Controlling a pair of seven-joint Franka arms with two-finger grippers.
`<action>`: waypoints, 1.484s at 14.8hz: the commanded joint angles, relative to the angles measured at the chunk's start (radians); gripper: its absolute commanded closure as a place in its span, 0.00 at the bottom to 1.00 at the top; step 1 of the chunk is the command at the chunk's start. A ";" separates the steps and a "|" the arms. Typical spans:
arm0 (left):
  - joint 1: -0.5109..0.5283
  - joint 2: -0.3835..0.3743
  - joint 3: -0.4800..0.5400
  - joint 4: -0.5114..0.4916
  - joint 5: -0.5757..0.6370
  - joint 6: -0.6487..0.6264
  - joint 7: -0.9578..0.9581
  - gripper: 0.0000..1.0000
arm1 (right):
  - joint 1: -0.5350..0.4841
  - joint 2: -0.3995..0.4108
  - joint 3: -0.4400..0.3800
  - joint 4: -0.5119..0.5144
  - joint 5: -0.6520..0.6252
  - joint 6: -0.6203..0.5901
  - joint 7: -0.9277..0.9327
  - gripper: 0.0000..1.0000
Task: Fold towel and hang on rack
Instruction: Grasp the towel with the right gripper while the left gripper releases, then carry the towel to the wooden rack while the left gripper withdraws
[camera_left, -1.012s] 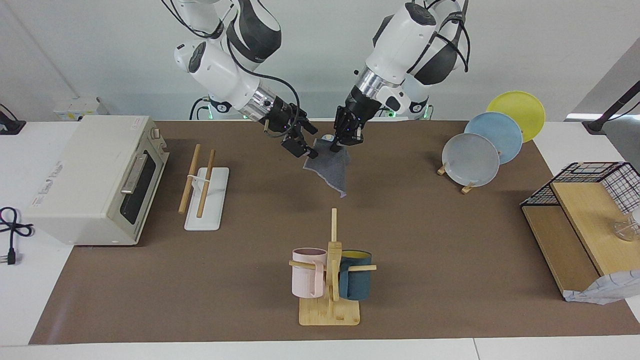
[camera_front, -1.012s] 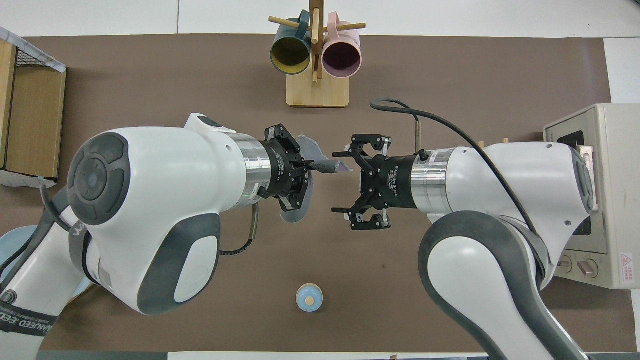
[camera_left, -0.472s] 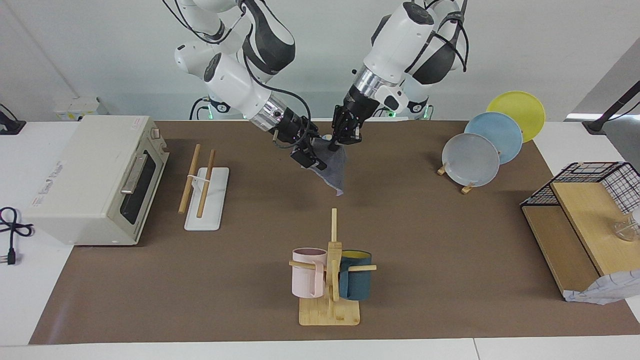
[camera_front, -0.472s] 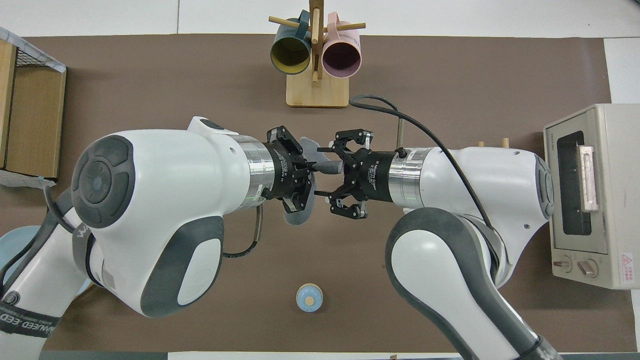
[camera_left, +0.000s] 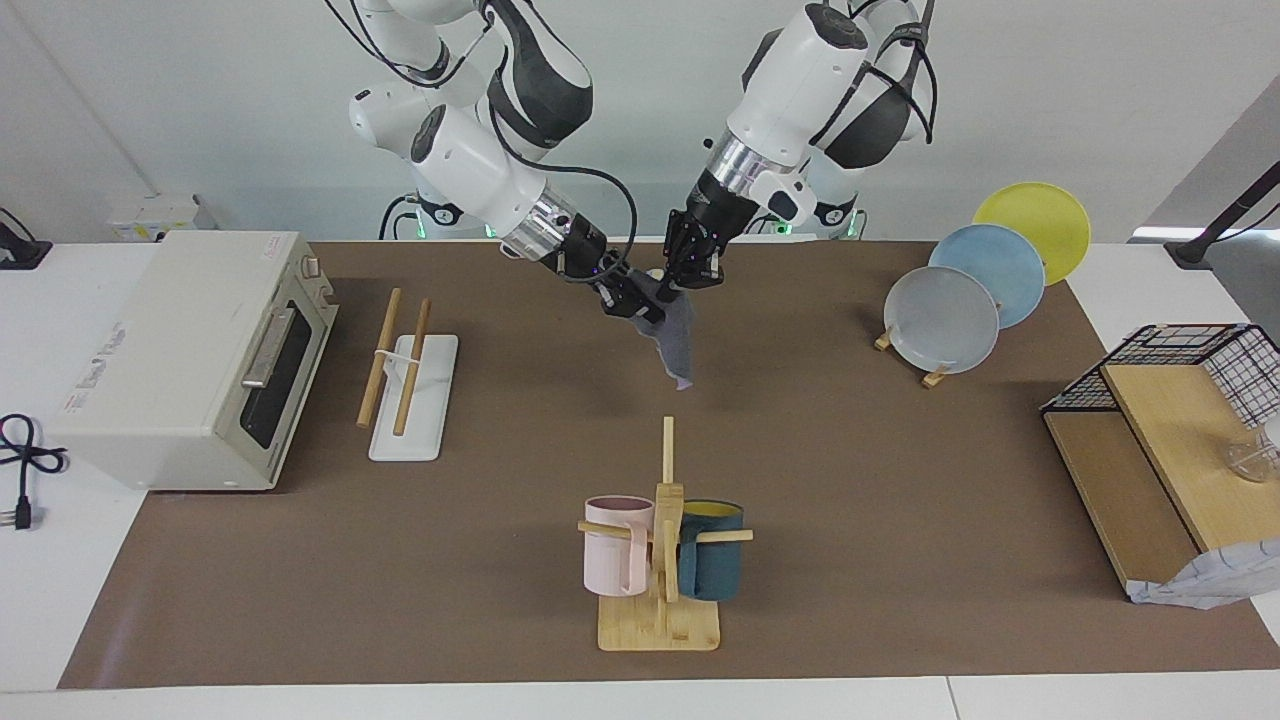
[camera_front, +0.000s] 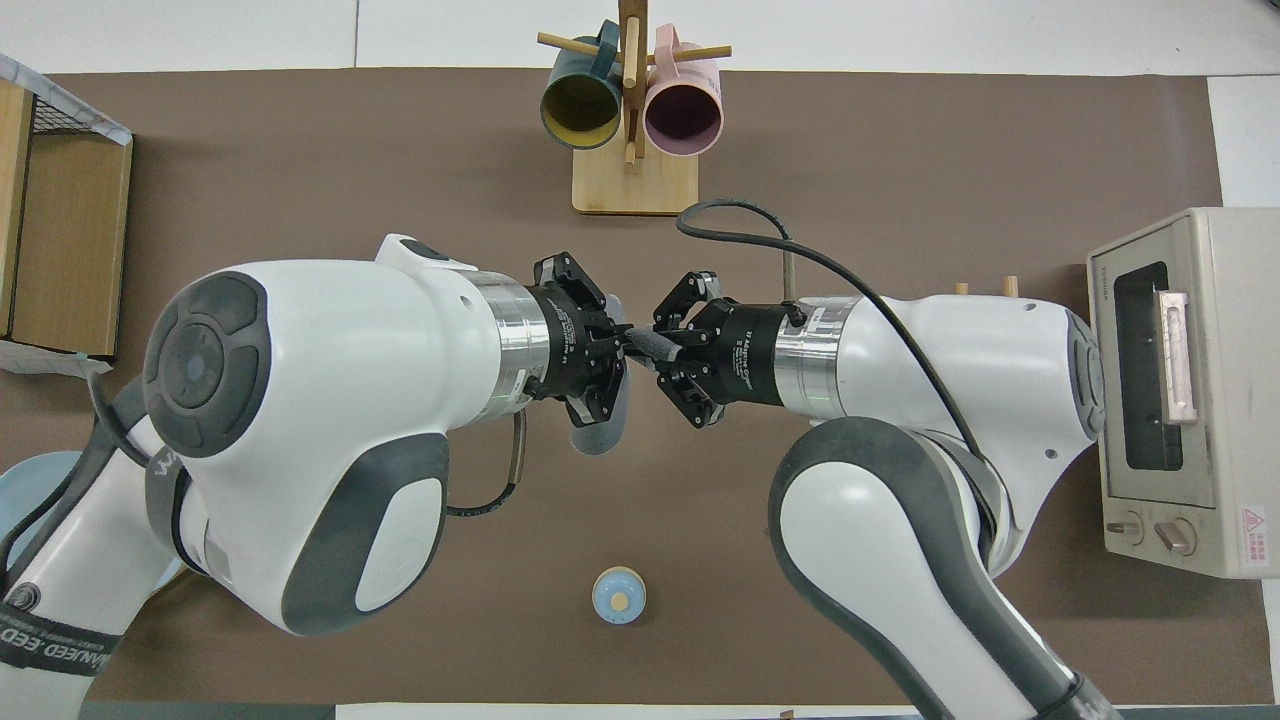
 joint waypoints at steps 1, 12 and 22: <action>-0.015 -0.033 0.011 -0.035 -0.019 0.016 -0.011 1.00 | -0.008 0.005 -0.004 0.017 -0.054 -0.053 -0.115 1.00; 0.091 -0.039 0.020 -0.049 -0.013 -0.044 0.411 0.00 | -0.298 -0.005 -0.011 0.097 -0.669 -0.522 -0.796 1.00; 0.399 -0.044 0.021 -0.049 0.003 -0.211 1.365 0.00 | -0.495 -0.007 -0.013 0.091 -0.972 -0.577 -1.201 1.00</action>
